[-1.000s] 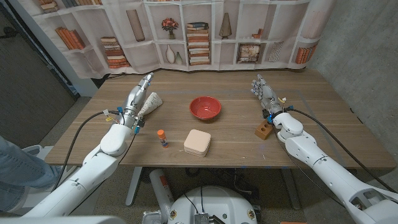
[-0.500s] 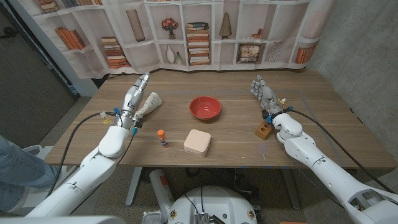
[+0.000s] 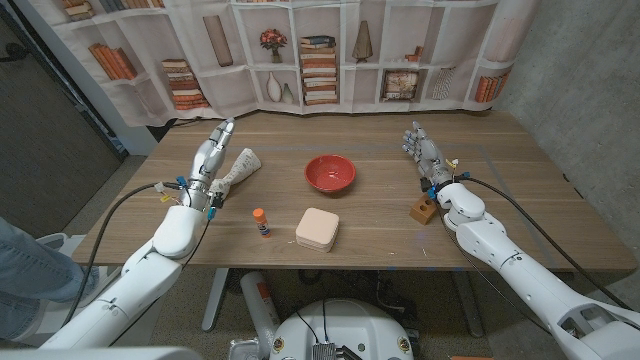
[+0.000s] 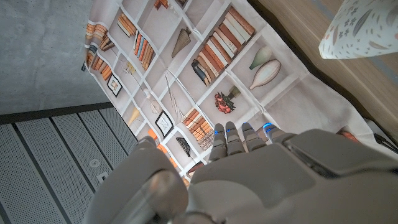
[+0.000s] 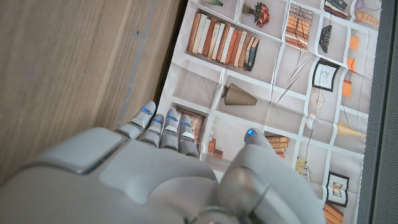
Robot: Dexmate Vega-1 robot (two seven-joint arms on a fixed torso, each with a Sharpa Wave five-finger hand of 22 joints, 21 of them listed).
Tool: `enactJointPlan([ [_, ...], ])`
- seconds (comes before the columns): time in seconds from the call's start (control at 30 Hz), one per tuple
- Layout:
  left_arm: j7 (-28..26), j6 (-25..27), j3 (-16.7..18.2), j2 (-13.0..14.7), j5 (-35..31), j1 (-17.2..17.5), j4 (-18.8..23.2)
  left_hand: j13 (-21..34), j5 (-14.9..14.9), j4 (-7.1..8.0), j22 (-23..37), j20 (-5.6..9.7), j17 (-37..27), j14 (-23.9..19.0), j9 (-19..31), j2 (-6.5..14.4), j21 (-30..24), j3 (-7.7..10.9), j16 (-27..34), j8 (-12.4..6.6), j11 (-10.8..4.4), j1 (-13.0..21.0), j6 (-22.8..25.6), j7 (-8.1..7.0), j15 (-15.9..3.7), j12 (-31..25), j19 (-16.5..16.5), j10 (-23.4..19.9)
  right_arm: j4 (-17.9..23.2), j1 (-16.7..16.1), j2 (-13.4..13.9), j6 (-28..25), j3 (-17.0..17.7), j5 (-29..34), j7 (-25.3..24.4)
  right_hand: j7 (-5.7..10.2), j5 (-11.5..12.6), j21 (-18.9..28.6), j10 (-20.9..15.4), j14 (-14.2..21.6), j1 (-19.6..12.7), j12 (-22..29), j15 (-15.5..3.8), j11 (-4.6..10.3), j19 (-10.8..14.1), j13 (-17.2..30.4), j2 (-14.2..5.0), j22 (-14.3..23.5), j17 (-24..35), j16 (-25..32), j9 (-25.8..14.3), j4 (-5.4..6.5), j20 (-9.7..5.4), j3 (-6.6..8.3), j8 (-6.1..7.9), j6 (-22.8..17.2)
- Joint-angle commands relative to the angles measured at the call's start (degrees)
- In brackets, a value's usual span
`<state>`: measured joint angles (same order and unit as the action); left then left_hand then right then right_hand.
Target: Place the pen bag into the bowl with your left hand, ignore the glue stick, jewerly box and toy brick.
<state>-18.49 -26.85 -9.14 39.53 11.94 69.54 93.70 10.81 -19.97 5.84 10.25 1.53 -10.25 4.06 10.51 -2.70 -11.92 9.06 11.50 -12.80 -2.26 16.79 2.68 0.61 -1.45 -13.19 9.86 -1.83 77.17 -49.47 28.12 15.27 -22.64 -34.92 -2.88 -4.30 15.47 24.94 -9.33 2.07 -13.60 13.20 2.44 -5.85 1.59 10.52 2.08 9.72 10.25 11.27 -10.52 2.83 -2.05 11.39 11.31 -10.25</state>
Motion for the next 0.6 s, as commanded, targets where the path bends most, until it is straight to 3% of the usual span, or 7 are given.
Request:
enactJointPlan([
  [0.03, -1.42, -0.13, 1.76, 0.18, -1.11, 2.21, 1.0, 0.08, -0.23, -0.45, 0.18, -0.63, -0.12, -0.47, 0.28, 0.04, -0.29, 0.17, -0.02, -0.48, 0.07, 0.55, 0.56, 0.02, -0.12, -0.27, 0.83, -0.59, -0.36, 0.36, -0.34, -0.05, 0.0, -0.23, 0.16, 0.03, -0.08, -0.26, -0.48, 0.44, -0.15, -0.08, 0.13, -0.07, 0.76, 0.11, -0.23, 0.29, 0.2, -0.14, -0.23, -0.04, -0.93, -0.12, 0.05, -0.49],
  [0.6, -4.34, -4.63, 2.94, -2.1, -5.01, 2.1, -2.54, 0.12, -0.54, -0.76, 0.17, -0.7, -0.15, -2.75, 0.31, 0.28, -0.85, -0.02, 0.37, -0.86, -0.29, 1.3, 2.87, 0.12, -0.49, -0.67, -1.42, -2.91, 1.39, -0.64, 0.36, 0.23, 0.83, -0.06, -1.15, 0.12, -0.08, -0.62, -0.57, 0.6, -0.21, -0.15, 0.0, 0.11, 1.0, 0.12, -0.33, 0.3, 0.2, -0.17, -0.23, -0.15, -0.98, -0.19, 0.12, -0.81],
])
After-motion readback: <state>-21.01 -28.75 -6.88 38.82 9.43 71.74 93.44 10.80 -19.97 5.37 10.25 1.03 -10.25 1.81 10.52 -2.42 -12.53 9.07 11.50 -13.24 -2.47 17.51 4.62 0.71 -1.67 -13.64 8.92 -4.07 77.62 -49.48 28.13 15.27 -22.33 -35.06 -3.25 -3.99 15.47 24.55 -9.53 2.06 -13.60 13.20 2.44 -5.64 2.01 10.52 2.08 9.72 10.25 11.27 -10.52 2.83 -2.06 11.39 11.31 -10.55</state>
